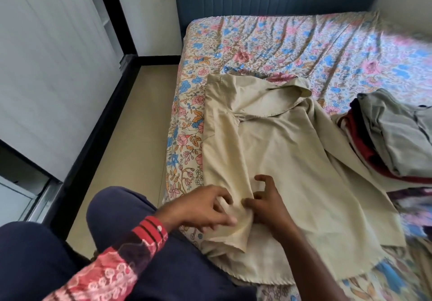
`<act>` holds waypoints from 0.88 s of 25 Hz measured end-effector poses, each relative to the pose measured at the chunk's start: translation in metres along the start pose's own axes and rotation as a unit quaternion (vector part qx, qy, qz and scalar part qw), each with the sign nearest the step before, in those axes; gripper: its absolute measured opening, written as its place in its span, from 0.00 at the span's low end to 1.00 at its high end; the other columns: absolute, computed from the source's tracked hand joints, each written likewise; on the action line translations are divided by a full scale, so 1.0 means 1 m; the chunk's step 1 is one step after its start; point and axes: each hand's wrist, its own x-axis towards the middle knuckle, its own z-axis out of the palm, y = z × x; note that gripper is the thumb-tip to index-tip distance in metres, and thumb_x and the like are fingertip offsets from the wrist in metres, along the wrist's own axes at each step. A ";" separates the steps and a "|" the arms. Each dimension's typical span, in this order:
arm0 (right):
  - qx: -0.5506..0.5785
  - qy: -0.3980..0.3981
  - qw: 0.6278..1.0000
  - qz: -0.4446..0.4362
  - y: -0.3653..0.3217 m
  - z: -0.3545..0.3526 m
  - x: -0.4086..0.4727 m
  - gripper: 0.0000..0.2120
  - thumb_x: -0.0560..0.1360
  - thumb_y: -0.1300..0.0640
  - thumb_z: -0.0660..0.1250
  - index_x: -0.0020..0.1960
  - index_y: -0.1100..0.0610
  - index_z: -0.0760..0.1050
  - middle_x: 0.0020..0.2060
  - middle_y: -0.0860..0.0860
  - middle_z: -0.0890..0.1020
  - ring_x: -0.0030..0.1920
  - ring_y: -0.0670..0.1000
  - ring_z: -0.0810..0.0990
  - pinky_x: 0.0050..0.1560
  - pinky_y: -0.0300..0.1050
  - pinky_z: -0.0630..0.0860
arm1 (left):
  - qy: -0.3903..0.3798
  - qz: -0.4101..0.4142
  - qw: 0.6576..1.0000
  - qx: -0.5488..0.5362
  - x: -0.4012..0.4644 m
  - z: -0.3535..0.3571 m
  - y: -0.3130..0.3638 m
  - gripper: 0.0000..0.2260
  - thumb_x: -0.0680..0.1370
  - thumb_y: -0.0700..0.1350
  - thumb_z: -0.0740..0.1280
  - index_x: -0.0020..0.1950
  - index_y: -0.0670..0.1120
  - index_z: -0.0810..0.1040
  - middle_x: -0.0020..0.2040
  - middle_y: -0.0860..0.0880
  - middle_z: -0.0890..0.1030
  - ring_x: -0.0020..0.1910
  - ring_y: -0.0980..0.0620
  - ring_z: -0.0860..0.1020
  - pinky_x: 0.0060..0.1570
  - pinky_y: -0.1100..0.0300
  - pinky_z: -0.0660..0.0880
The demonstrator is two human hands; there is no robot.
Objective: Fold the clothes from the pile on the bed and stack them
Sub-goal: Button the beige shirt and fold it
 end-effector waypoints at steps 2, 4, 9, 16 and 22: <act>-0.062 -0.049 0.997 -0.017 0.000 -0.005 -0.006 0.33 0.72 0.62 0.76 0.69 0.44 0.64 0.52 0.56 0.80 0.44 0.57 0.84 0.31 0.47 0.81 | 0.086 0.013 0.994 0.070 0.020 -0.016 -0.008 0.20 0.75 0.52 0.77 0.64 0.50 0.77 0.52 0.49 0.82 0.44 0.52 0.84 0.45 0.56 0.83; -0.160 -0.098 0.982 -0.015 -0.007 -0.013 -0.008 0.34 0.71 0.60 0.79 0.68 0.44 0.64 0.51 0.53 0.79 0.41 0.55 0.84 0.30 0.45 0.81 | 0.170 0.045 0.977 0.124 0.048 -0.039 -0.012 0.21 0.74 0.54 0.76 0.64 0.50 0.77 0.54 0.51 0.79 0.49 0.55 0.80 0.45 0.62 0.78; -0.302 -0.150 0.941 0.015 -0.030 -0.051 0.013 0.25 0.70 0.47 0.81 0.62 0.47 0.73 0.41 0.52 0.85 0.31 0.49 0.84 0.31 0.46 0.82 | 0.236 0.084 0.940 0.231 0.127 -0.097 -0.015 0.32 0.72 0.60 0.77 0.71 0.52 0.71 0.72 0.50 0.68 0.73 0.48 0.65 0.70 0.46 0.65; -0.375 0.203 0.890 -0.160 -0.109 -0.133 0.161 0.06 0.77 0.59 0.68 0.49 0.50 0.82 0.48 0.51 0.87 0.45 0.53 0.83 0.44 0.43 0.74 | 0.191 0.073 0.919 0.336 0.233 -0.187 0.011 0.47 0.69 0.63 0.77 0.81 0.53 0.59 0.84 0.50 0.49 0.82 0.49 0.48 0.78 0.41 0.51; -0.518 0.240 0.788 -0.229 -0.173 -0.157 0.273 0.16 0.74 0.63 0.62 0.55 0.49 0.81 0.53 0.50 0.85 0.53 0.57 0.83 0.58 0.54 0.78 | 0.177 0.113 0.936 0.283 0.295 -0.241 0.037 0.45 0.70 0.64 0.75 0.81 0.58 0.59 0.83 0.58 0.51 0.82 0.50 0.53 0.78 0.40 0.54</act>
